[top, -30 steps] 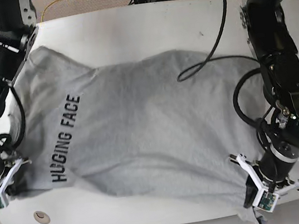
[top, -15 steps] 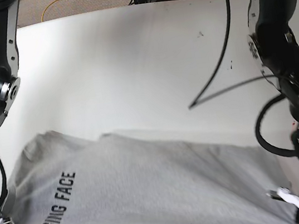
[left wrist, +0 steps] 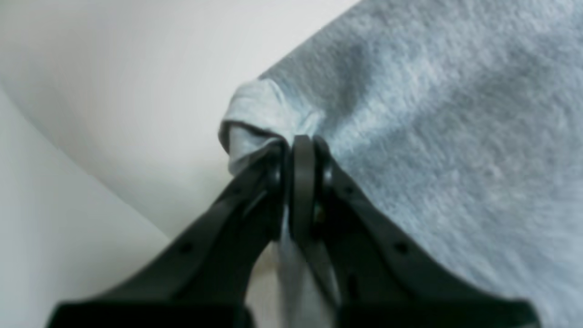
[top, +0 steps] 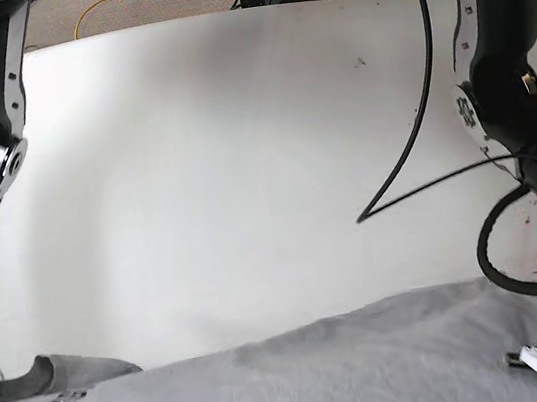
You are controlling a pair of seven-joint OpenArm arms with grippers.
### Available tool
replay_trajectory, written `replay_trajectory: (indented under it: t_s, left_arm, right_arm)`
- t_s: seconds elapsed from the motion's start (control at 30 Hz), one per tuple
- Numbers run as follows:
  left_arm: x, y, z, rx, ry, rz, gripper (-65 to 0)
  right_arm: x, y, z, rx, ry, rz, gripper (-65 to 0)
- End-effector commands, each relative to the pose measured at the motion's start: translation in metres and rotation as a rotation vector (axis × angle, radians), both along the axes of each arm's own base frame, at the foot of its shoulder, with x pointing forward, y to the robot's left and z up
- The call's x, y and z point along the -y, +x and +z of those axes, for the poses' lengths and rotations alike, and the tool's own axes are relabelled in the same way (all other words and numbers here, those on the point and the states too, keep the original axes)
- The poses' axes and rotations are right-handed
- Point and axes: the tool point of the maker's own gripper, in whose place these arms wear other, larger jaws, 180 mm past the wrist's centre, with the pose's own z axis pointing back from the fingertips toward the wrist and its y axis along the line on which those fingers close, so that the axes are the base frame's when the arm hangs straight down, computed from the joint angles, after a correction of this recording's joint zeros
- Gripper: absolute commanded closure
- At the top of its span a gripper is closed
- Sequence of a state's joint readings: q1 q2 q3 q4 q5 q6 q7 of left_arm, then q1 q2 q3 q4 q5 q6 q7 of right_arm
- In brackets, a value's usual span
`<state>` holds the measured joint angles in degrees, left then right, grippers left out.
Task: Fold the T-shirt properly
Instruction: 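Lower the shirt flat onto the table, both grippers holding its edge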
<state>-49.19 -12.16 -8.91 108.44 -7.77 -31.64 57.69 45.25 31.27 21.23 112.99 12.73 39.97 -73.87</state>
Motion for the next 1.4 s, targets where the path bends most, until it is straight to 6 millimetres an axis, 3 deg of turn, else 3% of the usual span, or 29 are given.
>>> replay_trajectory:
  t_s: [0.0, 0.07, 0.2, 0.27, 0.37, 0.63, 0.73, 0.97, 1.37]
  left_arm:
    - [0.003, -0.007, -0.009, 0.006, 0.008, -0.008, 0.0]
    - [0.004, -0.008, -0.035, -0.047, 0.013, -0.009, 0.0]
    - [0.005, -0.016, -0.108, -0.204, 0.016, -0.011, 0.0]
    - [0.000, -0.024, -0.134, -0.262, 0.021, -0.003, 0.0]
    - [-0.011, -0.043, -0.186, -0.383, 0.044, 0.007, 0.0]
    - [-0.038, -0.104, -0.293, -0.667, 0.064, 0.046, 0.0]
    - [-0.049, -0.126, -0.319, -0.748, 0.054, 0.076, 0.0]
    - [-0.059, -0.156, -0.349, -0.848, 0.062, 0.104, 0.0]
    - [-0.082, -0.187, -0.368, -0.939, 0.107, 0.148, 0.0]
  right_arm:
    - [0.004, -0.009, -0.022, -0.029, 0.009, -0.020, 0.0]
    - [0.005, -0.011, -0.053, -0.084, 0.051, -0.022, 0.0]
    - [0.014, -0.031, -0.134, -0.226, 0.170, -0.063, 0.0]
    - [0.010, -0.039, -0.163, -0.271, 0.209, -0.060, 0.0]
    - [-0.003, -0.057, -0.216, -0.362, 0.257, -0.035, 0.0]
    - [-0.040, -0.113, -0.320, -0.551, 0.395, 0.023, 0.0]
    - [-0.044, -0.133, -0.344, -0.600, 0.427, 0.025, 0.0]
    - [-0.051, -0.164, -0.378, -0.681, 0.486, 0.017, 0.0]
    - [-0.059, -0.209, -0.406, -0.794, 0.521, -0.008, 0.0]
